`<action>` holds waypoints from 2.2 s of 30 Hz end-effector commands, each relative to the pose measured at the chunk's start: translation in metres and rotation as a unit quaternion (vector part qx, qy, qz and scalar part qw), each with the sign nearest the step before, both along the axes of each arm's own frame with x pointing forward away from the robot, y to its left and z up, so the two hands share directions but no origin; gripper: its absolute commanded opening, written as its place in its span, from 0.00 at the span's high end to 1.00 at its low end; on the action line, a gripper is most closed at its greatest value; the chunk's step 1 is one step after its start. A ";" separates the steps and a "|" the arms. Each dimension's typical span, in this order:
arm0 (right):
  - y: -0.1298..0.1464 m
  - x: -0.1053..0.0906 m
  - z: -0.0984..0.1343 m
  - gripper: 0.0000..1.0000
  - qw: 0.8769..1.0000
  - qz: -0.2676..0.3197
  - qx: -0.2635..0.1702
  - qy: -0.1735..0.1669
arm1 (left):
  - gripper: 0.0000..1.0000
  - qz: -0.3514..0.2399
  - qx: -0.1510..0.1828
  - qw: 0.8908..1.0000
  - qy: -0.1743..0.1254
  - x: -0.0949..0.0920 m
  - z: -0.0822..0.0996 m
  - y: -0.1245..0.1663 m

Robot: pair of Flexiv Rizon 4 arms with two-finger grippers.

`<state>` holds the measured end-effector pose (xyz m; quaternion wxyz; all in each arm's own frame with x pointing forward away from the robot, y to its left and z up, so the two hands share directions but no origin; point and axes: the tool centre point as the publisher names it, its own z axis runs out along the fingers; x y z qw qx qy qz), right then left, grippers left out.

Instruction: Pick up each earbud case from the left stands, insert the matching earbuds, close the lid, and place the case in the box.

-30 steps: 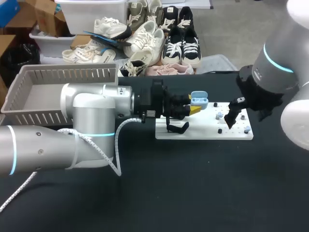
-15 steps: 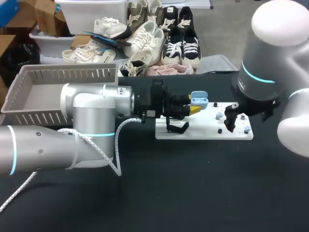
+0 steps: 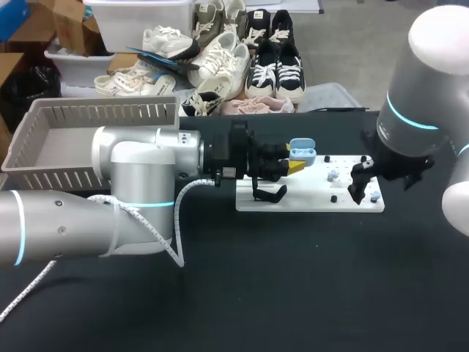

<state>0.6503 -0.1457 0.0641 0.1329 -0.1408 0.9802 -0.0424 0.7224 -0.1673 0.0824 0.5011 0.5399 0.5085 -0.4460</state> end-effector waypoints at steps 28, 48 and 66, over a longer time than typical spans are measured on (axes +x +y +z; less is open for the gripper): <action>0.000 0.015 -0.036 0.00 1.000 -0.018 -0.009 -0.007 | 1.00 0.003 0.000 1.000 -0.001 -0.002 0.000 0.000; 0.002 0.022 -0.035 0.13 0.999 -0.030 -0.027 0.009 | 1.00 0.003 0.000 1.000 -0.001 -0.002 0.000 0.000; -0.005 0.024 -0.039 0.51 0.999 -0.025 -0.031 0.019 | 1.00 0.003 0.000 1.000 -0.001 -0.002 0.000 0.000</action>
